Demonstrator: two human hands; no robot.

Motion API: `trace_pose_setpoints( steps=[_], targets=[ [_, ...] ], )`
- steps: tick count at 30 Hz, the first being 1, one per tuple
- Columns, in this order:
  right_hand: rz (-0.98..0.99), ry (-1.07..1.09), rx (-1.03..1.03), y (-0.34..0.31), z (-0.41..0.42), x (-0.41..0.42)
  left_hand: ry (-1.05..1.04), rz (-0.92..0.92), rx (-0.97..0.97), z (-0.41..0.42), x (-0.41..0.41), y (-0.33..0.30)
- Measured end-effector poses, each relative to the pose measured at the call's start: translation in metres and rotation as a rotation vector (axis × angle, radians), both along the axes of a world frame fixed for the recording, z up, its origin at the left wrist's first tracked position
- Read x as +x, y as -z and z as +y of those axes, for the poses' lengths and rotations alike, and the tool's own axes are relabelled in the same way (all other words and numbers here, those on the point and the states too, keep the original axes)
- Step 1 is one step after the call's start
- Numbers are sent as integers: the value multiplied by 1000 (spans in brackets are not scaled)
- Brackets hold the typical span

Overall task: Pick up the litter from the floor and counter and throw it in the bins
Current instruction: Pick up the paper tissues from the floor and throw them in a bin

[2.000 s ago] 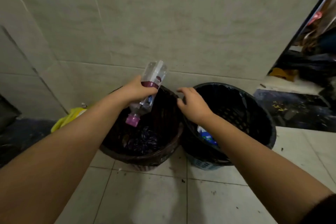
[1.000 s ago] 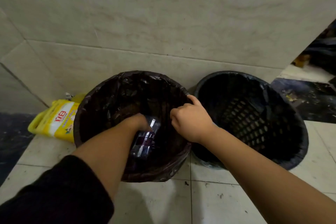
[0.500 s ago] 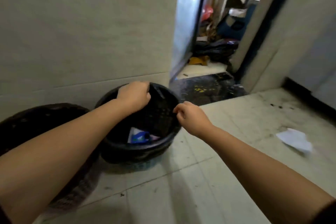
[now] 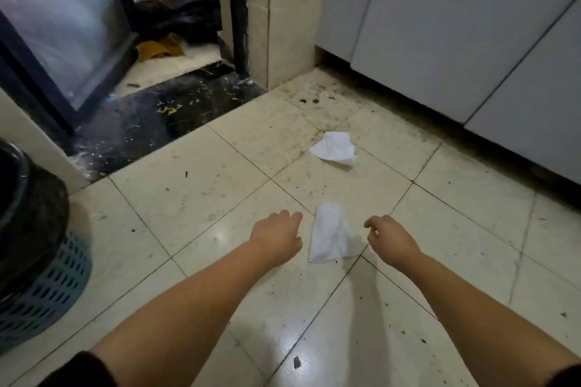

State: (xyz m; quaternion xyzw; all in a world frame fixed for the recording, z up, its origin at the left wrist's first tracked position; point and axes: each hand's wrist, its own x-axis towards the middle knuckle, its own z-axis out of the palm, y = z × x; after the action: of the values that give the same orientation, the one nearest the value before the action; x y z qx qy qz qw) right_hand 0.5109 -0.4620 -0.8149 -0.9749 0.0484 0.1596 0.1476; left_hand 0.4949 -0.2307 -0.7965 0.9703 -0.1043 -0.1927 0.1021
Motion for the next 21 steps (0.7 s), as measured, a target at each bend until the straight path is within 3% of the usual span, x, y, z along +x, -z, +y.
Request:
trace_pose_setpoints(
  steps=[11, 16, 21],
  targets=[
    [-109, -142, 6, 43, -9, 153, 132, 122, 47, -97, 62, 92],
    [-79, -188, -17, 65, -3, 210, 209, 149, 158, -92, 63, 112],
    [71, -214, -129, 89, 2, 235, 171, 78, 102, -85, 58, 111]
  ],
)
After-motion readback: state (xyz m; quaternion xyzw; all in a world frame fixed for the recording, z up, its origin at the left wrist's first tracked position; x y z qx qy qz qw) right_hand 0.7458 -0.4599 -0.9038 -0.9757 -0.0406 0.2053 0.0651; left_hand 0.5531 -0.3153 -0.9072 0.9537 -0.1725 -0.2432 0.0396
